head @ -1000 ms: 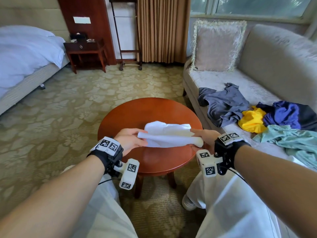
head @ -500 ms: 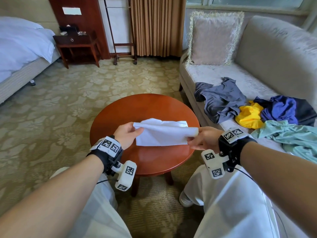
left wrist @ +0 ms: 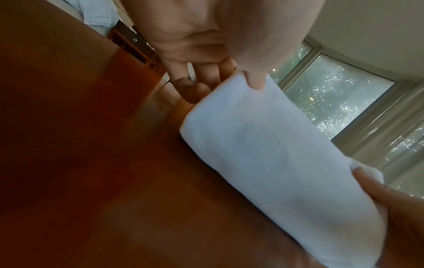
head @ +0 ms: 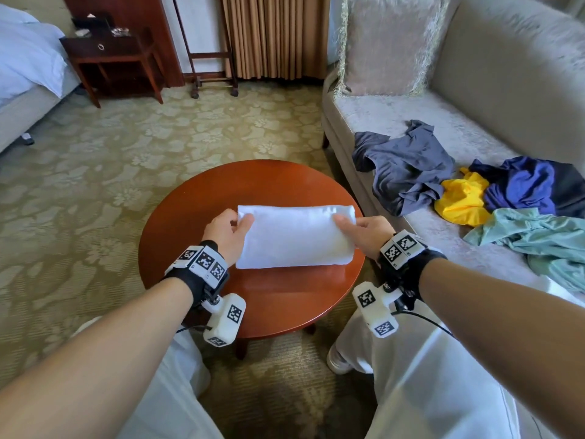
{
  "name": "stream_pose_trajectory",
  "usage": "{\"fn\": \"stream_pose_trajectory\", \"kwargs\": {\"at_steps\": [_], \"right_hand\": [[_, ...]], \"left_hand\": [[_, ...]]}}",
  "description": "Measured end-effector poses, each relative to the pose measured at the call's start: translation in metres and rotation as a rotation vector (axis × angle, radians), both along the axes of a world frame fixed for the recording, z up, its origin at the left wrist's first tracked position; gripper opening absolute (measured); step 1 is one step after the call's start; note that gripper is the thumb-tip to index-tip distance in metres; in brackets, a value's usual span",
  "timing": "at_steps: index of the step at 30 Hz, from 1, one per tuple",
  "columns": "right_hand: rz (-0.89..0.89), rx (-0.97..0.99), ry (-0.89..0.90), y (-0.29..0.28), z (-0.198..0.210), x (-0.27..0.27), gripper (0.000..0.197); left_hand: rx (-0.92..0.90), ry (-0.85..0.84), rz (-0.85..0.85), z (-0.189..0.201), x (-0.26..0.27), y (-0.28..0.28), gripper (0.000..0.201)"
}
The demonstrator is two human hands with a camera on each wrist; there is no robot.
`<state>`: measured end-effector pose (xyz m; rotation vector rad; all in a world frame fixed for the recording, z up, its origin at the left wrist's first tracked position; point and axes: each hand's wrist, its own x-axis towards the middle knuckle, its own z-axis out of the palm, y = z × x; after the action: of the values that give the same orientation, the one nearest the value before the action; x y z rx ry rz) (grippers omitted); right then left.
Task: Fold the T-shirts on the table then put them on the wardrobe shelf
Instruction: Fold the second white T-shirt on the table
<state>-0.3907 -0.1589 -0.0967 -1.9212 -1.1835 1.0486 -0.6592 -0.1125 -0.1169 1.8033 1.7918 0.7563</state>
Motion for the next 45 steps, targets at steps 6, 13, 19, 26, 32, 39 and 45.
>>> {"fn": "stream_pose_trajectory", "kwargs": {"at_steps": [6,13,19,26,32,39,45], "right_hand": [[-0.077,-0.072,-0.261,0.019,-0.023,-0.008,0.064],[-0.149,-0.181,-0.398,0.034,-0.038,-0.019,0.060],[-0.132,-0.101,-0.630,0.041,-0.033,-0.020,0.057],[0.379,0.012,-0.850,0.046,-0.029,-0.039,0.069],[0.416,-0.252,-0.821,0.039,-0.049,-0.034,0.073],[0.197,-0.226,-0.602,0.040,-0.052,-0.036,0.070],[-0.214,-0.407,-0.532,0.025,-0.043,-0.035,0.080]], "left_hand": [[-0.082,0.106,0.049,-0.021,0.010,0.023,0.042],[-0.179,0.198,0.059,-0.033,0.011,0.036,0.049],[-0.432,0.139,0.164,-0.022,0.009,0.049,0.049],[-0.300,0.158,0.072,-0.006,0.028,0.039,0.077],[-0.389,0.477,-0.073,-0.017,0.040,0.032,0.069],[-0.474,0.464,0.058,-0.008,0.043,0.031,0.101],[-0.516,0.334,0.106,0.001,0.052,0.021,0.095]]}}
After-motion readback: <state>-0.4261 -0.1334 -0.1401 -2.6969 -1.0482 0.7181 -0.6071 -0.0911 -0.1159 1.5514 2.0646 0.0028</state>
